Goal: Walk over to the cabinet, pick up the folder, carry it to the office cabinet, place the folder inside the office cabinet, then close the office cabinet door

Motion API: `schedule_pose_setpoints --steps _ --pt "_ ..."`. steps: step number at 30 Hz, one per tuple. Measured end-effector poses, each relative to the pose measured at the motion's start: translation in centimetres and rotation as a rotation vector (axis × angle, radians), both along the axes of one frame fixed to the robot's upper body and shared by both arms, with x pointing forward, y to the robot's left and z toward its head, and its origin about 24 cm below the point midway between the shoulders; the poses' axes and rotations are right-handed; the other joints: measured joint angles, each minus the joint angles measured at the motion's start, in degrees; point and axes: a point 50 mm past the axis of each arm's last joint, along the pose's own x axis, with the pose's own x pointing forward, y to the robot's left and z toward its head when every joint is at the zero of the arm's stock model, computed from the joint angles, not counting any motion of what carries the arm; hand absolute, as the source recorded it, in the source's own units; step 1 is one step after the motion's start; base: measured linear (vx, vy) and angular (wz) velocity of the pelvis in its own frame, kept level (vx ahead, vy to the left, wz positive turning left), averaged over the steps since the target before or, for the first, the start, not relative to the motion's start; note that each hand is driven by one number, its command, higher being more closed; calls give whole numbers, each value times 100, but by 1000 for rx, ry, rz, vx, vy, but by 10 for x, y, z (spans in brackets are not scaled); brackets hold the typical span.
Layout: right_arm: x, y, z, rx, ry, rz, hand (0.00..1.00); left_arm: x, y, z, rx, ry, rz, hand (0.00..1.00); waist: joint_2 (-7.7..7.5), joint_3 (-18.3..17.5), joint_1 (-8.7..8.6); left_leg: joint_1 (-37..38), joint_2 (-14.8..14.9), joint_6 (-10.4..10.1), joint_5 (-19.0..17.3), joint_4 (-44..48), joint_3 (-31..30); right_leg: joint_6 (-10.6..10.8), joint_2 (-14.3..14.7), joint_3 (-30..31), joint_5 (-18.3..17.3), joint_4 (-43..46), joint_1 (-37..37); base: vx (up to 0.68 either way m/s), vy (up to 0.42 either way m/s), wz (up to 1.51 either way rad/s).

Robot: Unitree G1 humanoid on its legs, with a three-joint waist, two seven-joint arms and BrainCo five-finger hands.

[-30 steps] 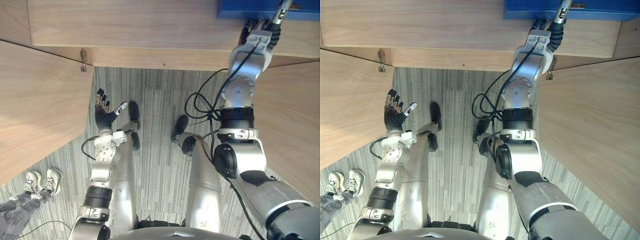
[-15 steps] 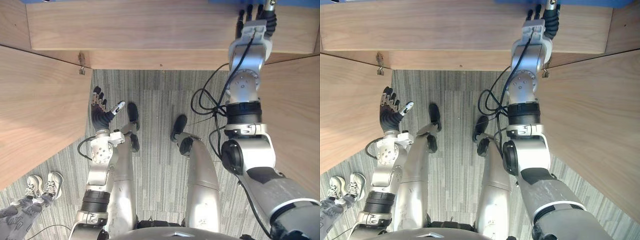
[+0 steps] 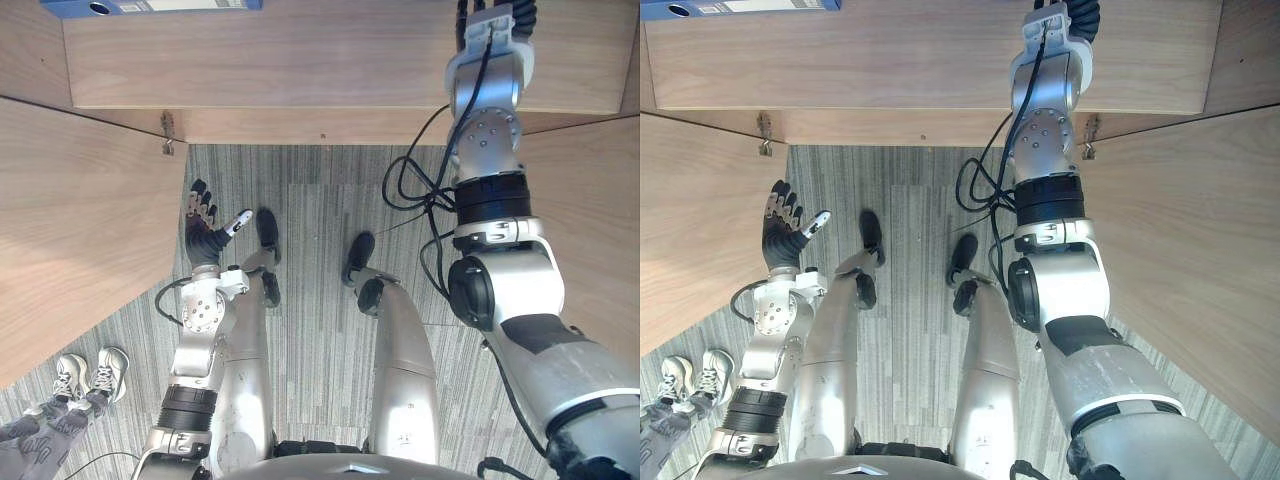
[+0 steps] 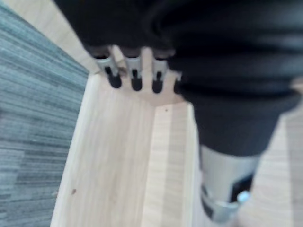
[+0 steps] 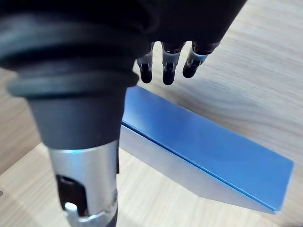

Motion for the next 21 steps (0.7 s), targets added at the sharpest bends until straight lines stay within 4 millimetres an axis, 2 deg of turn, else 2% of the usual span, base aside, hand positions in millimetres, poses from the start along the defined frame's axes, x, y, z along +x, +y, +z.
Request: schedule_pose_setpoints --steps 4,9,15,21 --pt "1 -6 -13 7 24 -13 0 0 0 0 -1 1 -1 0 0 0 -1 74 -1 3 -6 -1 -2 1 2 -18 0 -21 97 0 -5 1" --pt "-3 -16 -48 65 54 -41 0 2 -1 2 -4 -2 -2 0 0 0 -13 114 9 1 -114 38 19 17 12 7 -10 -53 153 -13 -8 -2" --pt "-12 -14 -76 147 42 -26 0 12 -4 4 -29 11 12 0 -2 -1 -23 119 69 13 -338 302 94 94 27 89 -58 -4 202 -14 -14 -8" --pt "-22 -10 -93 150 23 -15 0 20 -6 10 -44 7 18 0 -27 -19 -26 209 85 57 -571 539 129 177 8 157 -110 38 363 30 -7 -5"
